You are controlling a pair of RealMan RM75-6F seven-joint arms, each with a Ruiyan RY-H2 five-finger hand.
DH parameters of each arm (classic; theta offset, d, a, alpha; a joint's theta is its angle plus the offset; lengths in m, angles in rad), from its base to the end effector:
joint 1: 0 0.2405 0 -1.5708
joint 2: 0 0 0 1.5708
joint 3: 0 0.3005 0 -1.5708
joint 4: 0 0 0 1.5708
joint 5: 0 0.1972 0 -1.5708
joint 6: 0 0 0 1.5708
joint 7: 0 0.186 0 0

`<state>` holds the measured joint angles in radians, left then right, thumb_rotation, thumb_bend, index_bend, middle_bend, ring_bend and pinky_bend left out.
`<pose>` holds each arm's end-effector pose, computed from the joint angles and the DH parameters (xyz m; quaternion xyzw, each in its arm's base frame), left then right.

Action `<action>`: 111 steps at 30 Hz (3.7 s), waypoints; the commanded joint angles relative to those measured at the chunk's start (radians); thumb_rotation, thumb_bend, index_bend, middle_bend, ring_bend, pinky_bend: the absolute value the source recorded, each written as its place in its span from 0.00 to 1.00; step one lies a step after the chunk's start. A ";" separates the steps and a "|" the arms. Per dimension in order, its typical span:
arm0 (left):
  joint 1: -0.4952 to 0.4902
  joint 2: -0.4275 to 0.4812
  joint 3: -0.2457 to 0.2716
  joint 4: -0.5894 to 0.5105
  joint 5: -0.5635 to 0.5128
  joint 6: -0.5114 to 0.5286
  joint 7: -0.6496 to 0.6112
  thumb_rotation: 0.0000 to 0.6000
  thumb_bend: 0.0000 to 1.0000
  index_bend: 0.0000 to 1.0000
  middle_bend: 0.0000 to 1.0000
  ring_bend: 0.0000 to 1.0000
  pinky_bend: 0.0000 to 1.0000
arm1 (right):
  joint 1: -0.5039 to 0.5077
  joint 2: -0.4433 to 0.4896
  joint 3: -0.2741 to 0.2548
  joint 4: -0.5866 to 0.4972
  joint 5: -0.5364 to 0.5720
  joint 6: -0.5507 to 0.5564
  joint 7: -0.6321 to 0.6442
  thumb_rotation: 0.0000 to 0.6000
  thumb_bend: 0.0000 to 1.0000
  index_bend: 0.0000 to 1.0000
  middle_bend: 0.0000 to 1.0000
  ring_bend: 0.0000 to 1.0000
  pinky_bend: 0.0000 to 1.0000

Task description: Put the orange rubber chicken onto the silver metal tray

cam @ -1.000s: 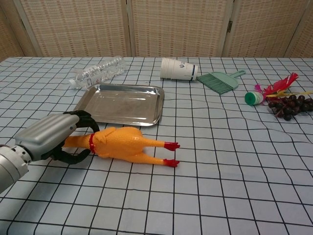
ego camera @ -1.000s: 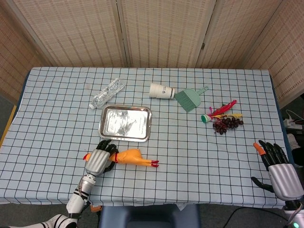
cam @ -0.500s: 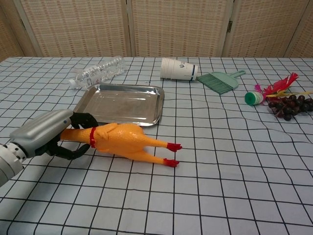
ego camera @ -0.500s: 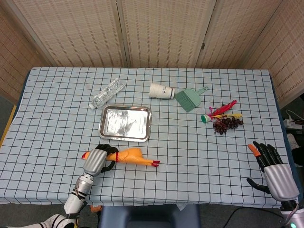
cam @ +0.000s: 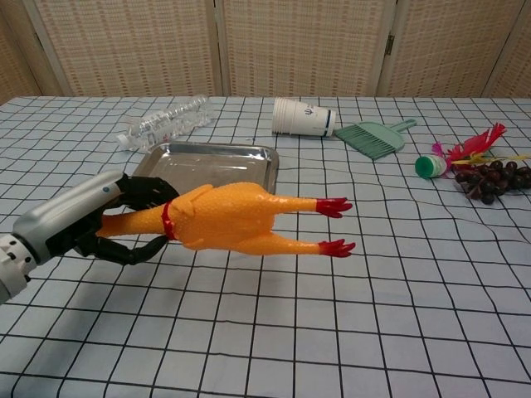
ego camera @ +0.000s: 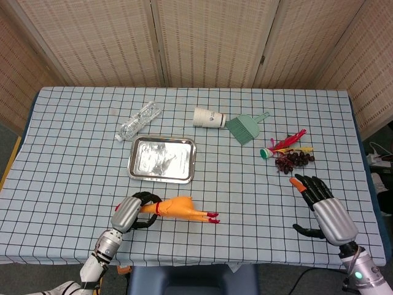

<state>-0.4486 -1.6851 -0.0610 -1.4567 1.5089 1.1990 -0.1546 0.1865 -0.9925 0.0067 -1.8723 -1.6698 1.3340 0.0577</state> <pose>-0.1979 0.3046 -0.0476 -0.6313 -0.5046 -0.5124 0.2902 -0.2608 -0.2338 0.1692 0.6680 -0.4207 0.4323 0.4357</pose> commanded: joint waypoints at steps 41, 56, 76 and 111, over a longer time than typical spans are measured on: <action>-0.064 -0.019 -0.064 -0.125 -0.115 -0.057 0.228 1.00 0.78 0.88 0.44 0.28 0.27 | 0.673 -0.522 0.227 -0.185 1.147 -0.210 -0.553 1.00 0.10 0.06 0.00 0.00 0.00; -0.074 -0.012 -0.074 -0.127 -0.133 -0.059 0.216 1.00 0.79 0.88 0.44 0.28 0.27 | 0.717 -0.585 0.253 -0.131 1.151 -0.208 -0.523 1.00 0.16 0.69 0.52 0.55 0.75; -0.083 -0.005 -0.068 -0.129 -0.132 -0.057 0.224 1.00 0.79 0.89 0.45 0.28 0.26 | 0.690 -0.595 0.217 -0.124 0.943 -0.164 -0.503 1.00 0.40 1.00 0.81 0.96 1.00; -0.085 0.002 -0.062 -0.155 -0.142 -0.054 0.220 1.00 0.79 0.89 0.45 0.28 0.26 | 0.687 -0.405 0.192 -0.234 0.984 -0.324 -0.430 1.00 0.14 0.00 0.00 0.00 0.20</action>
<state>-0.5337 -1.6825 -0.1237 -1.6121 1.3670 1.1453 0.0651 0.8706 -1.3983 0.2002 -2.1075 -0.6901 1.0144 -0.3746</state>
